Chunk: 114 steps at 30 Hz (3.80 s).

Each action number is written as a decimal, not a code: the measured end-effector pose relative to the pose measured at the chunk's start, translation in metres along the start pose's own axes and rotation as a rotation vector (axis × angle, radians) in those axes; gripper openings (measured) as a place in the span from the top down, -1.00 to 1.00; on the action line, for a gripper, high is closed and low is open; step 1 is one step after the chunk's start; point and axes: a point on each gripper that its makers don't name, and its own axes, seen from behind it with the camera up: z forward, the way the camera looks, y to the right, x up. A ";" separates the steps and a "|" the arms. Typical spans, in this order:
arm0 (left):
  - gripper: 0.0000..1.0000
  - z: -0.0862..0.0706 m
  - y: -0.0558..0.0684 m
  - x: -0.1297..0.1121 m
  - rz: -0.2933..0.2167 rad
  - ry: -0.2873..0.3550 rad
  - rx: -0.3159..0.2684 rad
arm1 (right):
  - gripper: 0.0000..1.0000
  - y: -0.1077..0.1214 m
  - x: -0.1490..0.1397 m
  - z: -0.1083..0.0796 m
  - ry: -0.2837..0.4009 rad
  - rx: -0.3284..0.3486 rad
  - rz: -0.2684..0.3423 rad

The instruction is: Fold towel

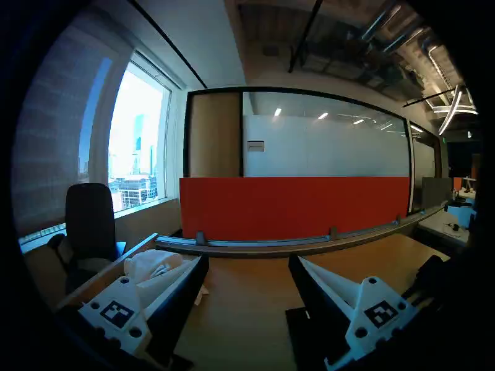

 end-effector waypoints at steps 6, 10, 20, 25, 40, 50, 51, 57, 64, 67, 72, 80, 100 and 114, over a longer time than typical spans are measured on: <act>-0.91 -0.001 0.004 0.010 -0.002 -0.014 -0.007 | -0.99 -0.004 0.014 0.001 -0.013 0.013 -0.004; -0.91 -0.001 0.009 0.015 0.008 -0.027 -0.029 | -1.00 -0.006 0.019 0.001 -0.024 0.026 -0.020; -0.91 -0.005 0.039 0.019 0.060 -0.114 -0.201 | -0.99 -0.032 0.027 -0.002 -0.097 0.153 -0.083; -0.91 -0.011 0.055 0.012 0.097 -0.187 -0.309 | -1.00 -0.053 0.013 -0.008 -0.197 0.262 -0.139; -0.91 -0.019 0.074 -0.046 0.188 -0.342 -0.453 | -1.00 -0.079 -0.045 -0.027 -0.399 0.441 -0.260; -0.91 -0.023 0.084 -0.088 0.197 -0.406 -0.483 | -1.00 -0.087 -0.086 -0.036 -0.476 0.490 -0.288; -0.91 -0.024 0.084 -0.091 0.200 -0.413 -0.487 | -1.00 -0.087 -0.088 -0.037 -0.482 0.493 -0.289; -0.91 -0.031 0.088 -0.115 0.230 -0.462 -0.518 | -1.00 -0.088 -0.108 -0.042 -0.522 0.510 -0.296; -0.91 -0.041 0.091 -0.157 0.266 -0.521 -0.537 | -1.00 -0.087 -0.149 -0.052 -0.569 0.521 -0.293; -0.92 -0.045 0.092 -0.177 0.269 -0.550 -0.543 | -1.00 -0.087 -0.168 -0.057 -0.589 0.526 -0.290; -0.91 -0.053 0.094 -0.212 0.269 -0.607 -0.557 | -1.00 -0.089 -0.198 -0.065 -0.624 0.537 -0.294; -0.91 -0.066 0.099 -0.267 0.280 -0.687 -0.586 | -1.00 -0.094 -0.241 -0.079 -0.674 0.564 -0.321; -0.91 -0.077 0.113 -0.332 0.346 -0.783 -0.662 | -1.00 -0.092 -0.312 -0.105 -0.789 0.610 -0.350; -0.87 -0.076 0.122 -0.340 0.352 -0.792 -0.675 | -0.76 -0.094 -0.329 -0.112 -0.821 0.645 -0.345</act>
